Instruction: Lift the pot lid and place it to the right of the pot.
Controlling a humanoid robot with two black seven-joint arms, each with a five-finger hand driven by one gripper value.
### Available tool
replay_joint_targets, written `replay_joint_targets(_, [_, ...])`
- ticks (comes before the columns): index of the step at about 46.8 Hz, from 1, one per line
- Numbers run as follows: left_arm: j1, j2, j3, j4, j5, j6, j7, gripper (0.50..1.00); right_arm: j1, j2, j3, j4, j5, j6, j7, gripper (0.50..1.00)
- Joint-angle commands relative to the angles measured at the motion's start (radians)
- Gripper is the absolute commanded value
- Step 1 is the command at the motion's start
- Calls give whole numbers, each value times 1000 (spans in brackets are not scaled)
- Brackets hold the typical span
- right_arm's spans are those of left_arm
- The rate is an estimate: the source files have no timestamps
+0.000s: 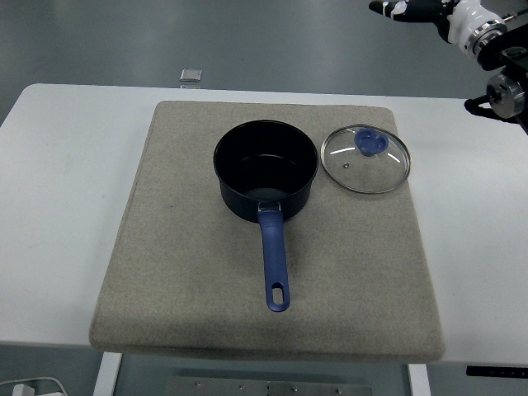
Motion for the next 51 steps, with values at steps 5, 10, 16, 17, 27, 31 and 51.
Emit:
replay_joint_targets(5, [0, 0, 1, 0, 0, 0, 0, 1000, -46, 10, 77, -1, 2, 43, 63, 936])
replay_joint_targets(10, [0, 0, 1, 0, 0, 0, 0, 1000, -69, 13, 134, -1, 0, 68, 113, 936])
replay_joint_targets(16, [0, 0, -1, 0, 0, 0, 0, 1000, -94, 19, 148, -1, 0, 72, 144, 936])
replay_joint_targets(17, [0, 0, 1, 0, 0, 0, 0, 1000, -99, 22, 148, -1, 0, 72, 149, 936])
replay_joint_targets(27, [0, 0, 1, 0, 0, 0, 0, 1000, -129, 50, 148, -1, -1, 69, 227, 936])
replay_joint_targets(31, [0, 0, 1, 0, 0, 0, 0, 1000, -132, 54, 148, -3, -1, 63, 224, 938])
replay_joint_targets(51, [0, 0, -1, -1, 0, 0, 0, 1000, -138, 70, 188, -1, 111, 25, 44, 938])
